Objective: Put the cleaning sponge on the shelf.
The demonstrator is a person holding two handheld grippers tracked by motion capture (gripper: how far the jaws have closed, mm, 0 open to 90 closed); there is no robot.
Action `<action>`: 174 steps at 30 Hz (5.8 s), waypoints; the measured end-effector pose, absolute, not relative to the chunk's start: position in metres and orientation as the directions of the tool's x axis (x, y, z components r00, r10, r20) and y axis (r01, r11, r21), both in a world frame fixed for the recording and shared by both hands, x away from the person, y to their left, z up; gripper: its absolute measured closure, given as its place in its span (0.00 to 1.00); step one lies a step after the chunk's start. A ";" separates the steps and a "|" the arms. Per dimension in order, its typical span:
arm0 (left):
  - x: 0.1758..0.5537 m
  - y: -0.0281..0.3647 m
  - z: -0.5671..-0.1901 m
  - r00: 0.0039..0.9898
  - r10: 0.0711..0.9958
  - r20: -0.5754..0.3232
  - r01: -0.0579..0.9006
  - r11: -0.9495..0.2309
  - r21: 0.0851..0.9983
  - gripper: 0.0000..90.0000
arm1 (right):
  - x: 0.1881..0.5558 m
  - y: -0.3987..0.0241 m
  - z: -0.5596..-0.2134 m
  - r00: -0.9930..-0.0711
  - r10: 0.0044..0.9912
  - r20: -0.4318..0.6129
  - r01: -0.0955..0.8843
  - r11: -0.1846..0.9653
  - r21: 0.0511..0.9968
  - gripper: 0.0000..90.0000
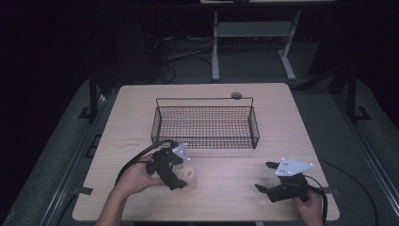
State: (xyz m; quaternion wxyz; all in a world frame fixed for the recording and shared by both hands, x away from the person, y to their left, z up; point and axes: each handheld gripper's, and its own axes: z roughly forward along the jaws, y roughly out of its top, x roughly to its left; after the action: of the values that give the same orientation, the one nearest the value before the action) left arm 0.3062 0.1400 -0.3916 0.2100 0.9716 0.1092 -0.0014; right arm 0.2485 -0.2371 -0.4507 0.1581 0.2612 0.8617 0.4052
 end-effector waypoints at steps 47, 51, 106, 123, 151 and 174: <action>0.313 0.134 -0.395 0.976 0.203 -0.076 0.217 -0.899 0.380 0.32 | 0.248 -0.239 -0.450 -0.810 0.584 -0.057 0.324 0.527 0.786 0.15; 0.314 0.134 -0.389 0.977 0.200 -0.076 0.213 -0.896 0.390 0.32 | 0.249 -0.240 -0.450 -0.810 0.584 -0.061 0.321 0.527 0.787 0.15; 0.367 0.122 -0.319 0.978 0.197 -0.060 0.203 -0.863 0.463 0.32 | 0.253 -0.241 -0.450 -0.807 0.589 -0.048 0.322 0.507 0.799 0.15; 0.402 0.112 -0.304 0.978 0.203 -0.047 0.200 -0.853 0.482 0.32 | 0.255 -0.246 -0.451 -0.794 0.607 -0.038 0.335 0.489 0.805 0.15; 0.452 0.115 -0.310 0.956 0.288 -0.061 0.276 -0.804 0.527 0.32 | 0.256 -0.246 -0.451 -0.792 0.610 -0.039 0.334 0.485 0.808 0.15; 0.473 0.112 -0.336 0.931 0.361 -0.059 0.340 -0.796 0.501 0.31 | 0.254 -0.247 -0.450 -0.795 0.606 -0.030 0.336 0.481 0.810 0.15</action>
State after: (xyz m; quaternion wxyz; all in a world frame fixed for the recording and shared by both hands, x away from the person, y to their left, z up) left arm 0.4725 0.1116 -0.3360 0.2604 0.9474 0.1849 0.0195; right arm 0.2543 -0.2466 -0.4501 0.1580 0.2784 0.8458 0.4268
